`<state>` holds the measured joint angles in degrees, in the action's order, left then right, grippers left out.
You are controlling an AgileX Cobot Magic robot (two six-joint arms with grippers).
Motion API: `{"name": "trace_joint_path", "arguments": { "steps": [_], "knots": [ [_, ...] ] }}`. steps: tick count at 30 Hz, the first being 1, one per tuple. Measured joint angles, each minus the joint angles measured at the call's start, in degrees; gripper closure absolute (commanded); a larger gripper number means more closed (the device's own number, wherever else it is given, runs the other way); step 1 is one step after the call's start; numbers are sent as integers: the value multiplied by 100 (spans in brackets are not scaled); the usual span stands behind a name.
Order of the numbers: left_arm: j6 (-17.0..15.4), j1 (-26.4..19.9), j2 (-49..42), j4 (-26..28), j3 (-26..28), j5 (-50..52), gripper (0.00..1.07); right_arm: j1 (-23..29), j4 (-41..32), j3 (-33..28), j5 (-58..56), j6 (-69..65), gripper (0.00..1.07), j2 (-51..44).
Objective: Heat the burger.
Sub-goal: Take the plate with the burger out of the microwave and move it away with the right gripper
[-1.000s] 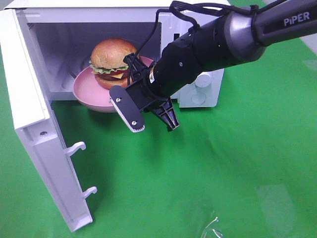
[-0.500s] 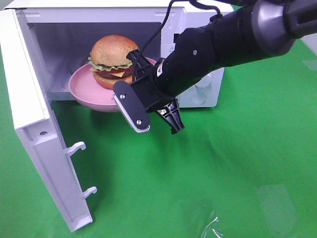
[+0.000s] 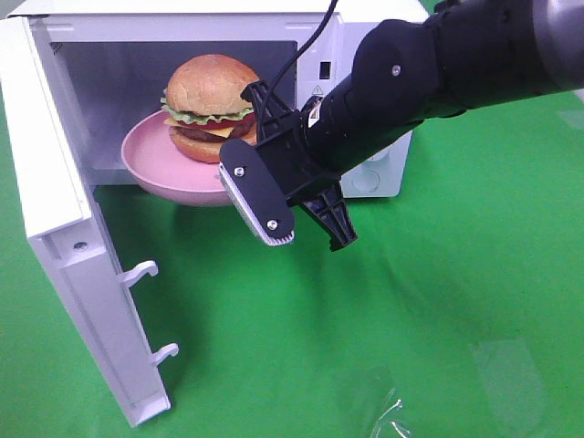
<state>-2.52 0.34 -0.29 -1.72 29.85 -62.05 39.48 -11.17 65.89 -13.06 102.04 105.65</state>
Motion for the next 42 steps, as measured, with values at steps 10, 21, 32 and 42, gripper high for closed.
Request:
{"name": "trace_joint_path", "arguments": {
  "steps": [10,21,32,42],
  "knots": [
    [0,0,0,0,0,0,9,0,-11,-550,-6,0,107,-481],
    [0,0,0,0,-17,0,9,0,602,-1243,-17,-315,107,-1152],
    [0,0,0,0,-34,0,9,0,1524,-1868,-52,-1409,107,-1988],
    [0,0,0,0,-34,0,9,0,1610,-2452,-315,-1707,107,-2647]
  ]
}}
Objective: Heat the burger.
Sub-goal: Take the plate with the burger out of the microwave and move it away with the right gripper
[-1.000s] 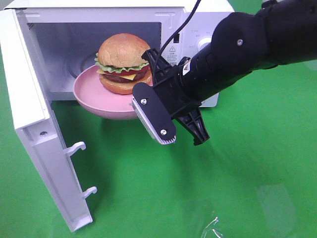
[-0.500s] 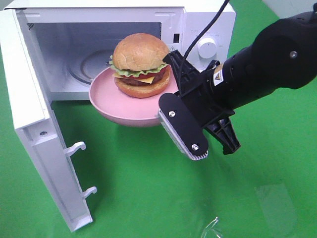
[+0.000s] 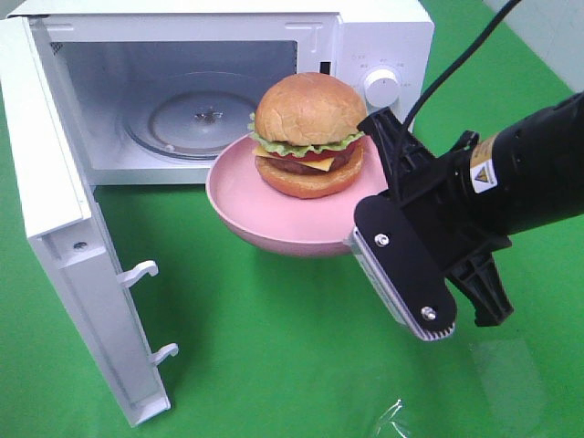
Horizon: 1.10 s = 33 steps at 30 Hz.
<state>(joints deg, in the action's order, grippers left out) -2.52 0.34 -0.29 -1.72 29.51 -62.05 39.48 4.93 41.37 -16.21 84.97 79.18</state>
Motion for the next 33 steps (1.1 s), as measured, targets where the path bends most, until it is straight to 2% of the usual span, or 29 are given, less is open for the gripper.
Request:
{"name": "trace_joint_path", "arguments": {
  "steps": [8,9,16,33],
  "knots": [
    [0,0,0,0,0,0,9,0,115,-413,-86,-241,107,-550],
    [0,0,0,0,0,0,9,0,332,-516,-241,-533,107,-796],
    [0,0,0,0,0,0,9,0,865,-636,-894,-1238,107,-1415],
    [0,0,0,0,0,0,9,0,1450,-974,-2189,-2968,107,-2716]
  ]
}}
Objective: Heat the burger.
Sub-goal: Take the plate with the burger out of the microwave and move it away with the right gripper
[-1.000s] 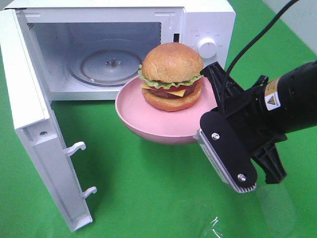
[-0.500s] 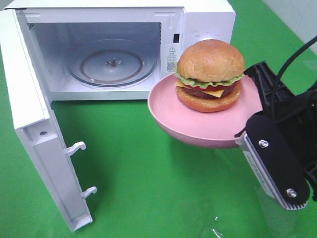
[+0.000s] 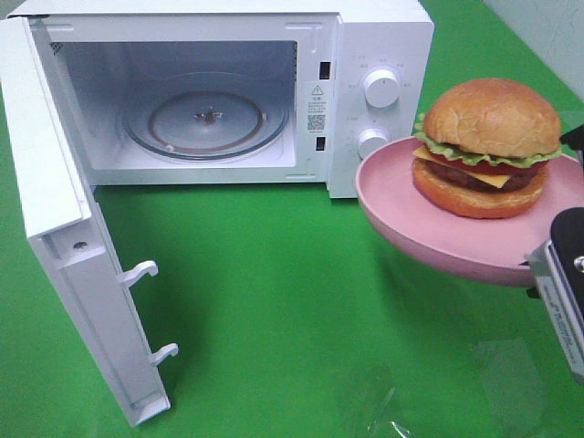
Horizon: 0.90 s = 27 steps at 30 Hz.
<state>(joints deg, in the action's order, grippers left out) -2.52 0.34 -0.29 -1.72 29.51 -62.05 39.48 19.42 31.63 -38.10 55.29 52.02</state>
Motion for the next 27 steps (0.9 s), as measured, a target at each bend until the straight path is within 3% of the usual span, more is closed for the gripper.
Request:
{"name": "trace_joint_path", "arguments": {
  "steps": [17,27],
  "knots": [
    [0,0,0,0,0,0,9,0,1197,-338,-653,-2401,107,-120],
    [0,0,0,0,0,0,9,0,1427,-510,-837,-3249,107,-149]
  ]
}}
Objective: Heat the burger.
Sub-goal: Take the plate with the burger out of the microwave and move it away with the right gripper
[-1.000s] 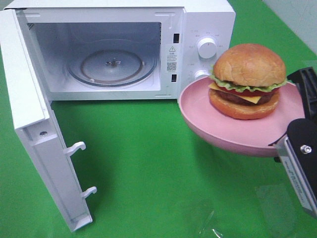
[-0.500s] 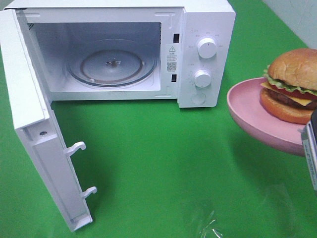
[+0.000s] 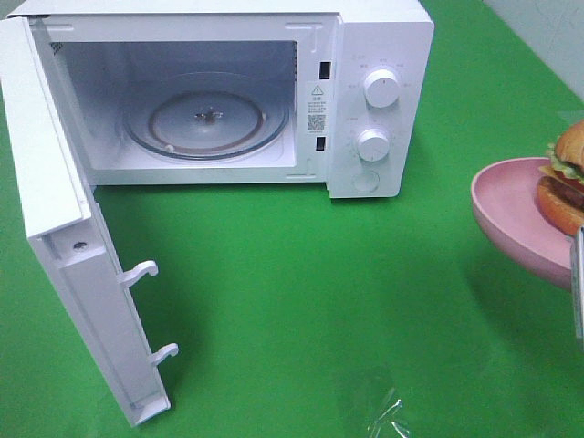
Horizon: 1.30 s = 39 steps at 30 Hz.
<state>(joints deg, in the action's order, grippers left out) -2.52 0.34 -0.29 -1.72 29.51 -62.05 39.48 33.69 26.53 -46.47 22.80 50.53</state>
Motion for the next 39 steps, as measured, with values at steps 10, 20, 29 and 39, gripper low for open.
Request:
{"name": "trace_joint_path", "arguments": {
  "steps": [10,20,29,39],
  "knots": [
    [0,0,0,0,0,0,9,0,722,0,-470,-1851,107,149],
    [0,0,0,0,0,0,9,0,1180,0,-871,-3524,107,619],
    [0,0,0,0,0,0,9,0,1318,0,-1066,-4893,107,1232],
    [0,0,0,0,0,0,9,0,1719,0,-1134,-6606,107,2338]
  ]
}}
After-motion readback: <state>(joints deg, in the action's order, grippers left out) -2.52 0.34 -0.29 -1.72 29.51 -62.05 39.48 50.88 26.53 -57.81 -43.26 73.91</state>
